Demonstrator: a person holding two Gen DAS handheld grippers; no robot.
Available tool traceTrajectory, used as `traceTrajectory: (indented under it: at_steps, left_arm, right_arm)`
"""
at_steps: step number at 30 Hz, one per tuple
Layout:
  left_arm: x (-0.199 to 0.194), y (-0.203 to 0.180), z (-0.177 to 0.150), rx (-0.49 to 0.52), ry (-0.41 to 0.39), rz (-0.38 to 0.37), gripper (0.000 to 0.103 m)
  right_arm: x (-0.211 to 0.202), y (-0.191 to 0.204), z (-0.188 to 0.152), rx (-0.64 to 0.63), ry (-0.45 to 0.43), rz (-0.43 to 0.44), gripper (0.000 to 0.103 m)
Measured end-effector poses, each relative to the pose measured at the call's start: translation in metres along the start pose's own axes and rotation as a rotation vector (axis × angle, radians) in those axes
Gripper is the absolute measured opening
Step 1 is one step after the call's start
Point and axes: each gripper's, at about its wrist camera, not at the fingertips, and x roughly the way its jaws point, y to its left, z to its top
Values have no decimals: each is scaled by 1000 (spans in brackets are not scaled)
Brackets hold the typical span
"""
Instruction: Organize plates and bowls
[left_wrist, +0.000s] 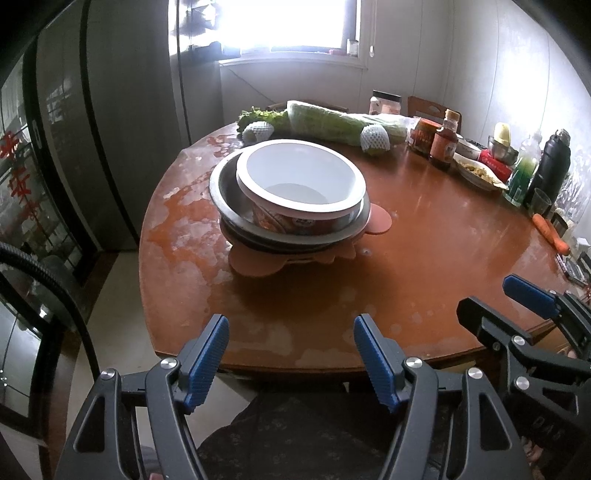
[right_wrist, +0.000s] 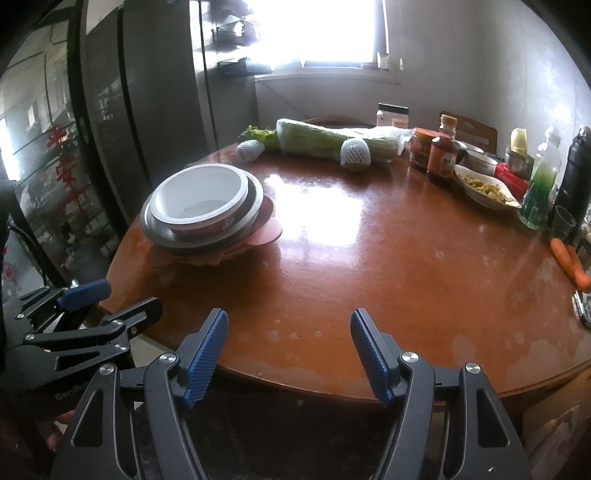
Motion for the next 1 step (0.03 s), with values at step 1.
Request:
traceTrajectory:
  at_steps: [1]
  left_arm:
    - [0,0,0,2,-1,-2,70]
  right_arm:
    - [0,0,0,-1,-1,-2,71]
